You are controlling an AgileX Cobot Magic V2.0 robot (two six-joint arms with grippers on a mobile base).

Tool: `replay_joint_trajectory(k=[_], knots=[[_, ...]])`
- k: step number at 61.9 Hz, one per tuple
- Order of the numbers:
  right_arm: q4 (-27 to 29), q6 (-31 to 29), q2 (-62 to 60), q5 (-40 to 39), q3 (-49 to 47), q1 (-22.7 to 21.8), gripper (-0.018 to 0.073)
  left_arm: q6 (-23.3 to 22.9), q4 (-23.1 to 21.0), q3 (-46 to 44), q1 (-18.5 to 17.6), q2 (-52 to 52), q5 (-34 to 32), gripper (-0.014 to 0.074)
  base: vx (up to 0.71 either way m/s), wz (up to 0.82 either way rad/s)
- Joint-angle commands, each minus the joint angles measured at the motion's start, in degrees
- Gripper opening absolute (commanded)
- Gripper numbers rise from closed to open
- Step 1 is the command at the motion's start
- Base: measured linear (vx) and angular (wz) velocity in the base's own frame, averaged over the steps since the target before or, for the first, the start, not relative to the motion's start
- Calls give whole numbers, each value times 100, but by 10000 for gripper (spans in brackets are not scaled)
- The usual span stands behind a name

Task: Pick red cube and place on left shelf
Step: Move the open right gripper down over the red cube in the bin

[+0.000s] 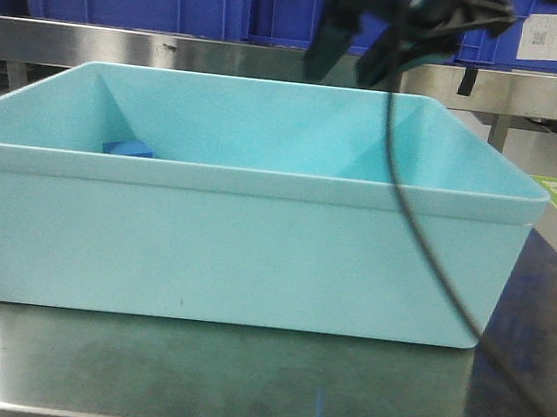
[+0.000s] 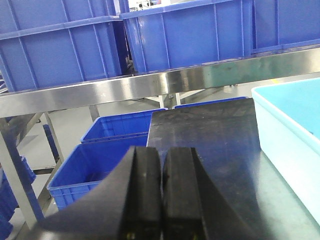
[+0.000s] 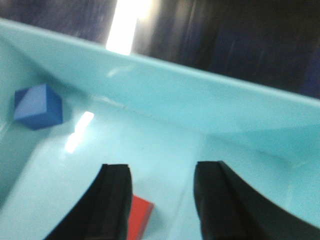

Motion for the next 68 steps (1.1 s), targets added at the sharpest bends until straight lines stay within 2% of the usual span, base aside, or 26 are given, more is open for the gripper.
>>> replay_joint_trajectory(k=[1, 6, 26, 68], knots=[[-44, -46, 18, -105, -432, 187, 470, 3, -27, 126, -31, 23, -518, 106, 0, 0], [-49, -46, 201, 24, -610, 299, 512, 3, -27, 126, -31, 23, -518, 106, 0, 0], [-75, -46, 496, 875, -935, 488, 511, 3, -27, 126, -31, 23, -518, 106, 0, 0], [-64, -46, 496, 711, -935, 505, 508, 3, -27, 126, -31, 23, -518, 106, 0, 0]])
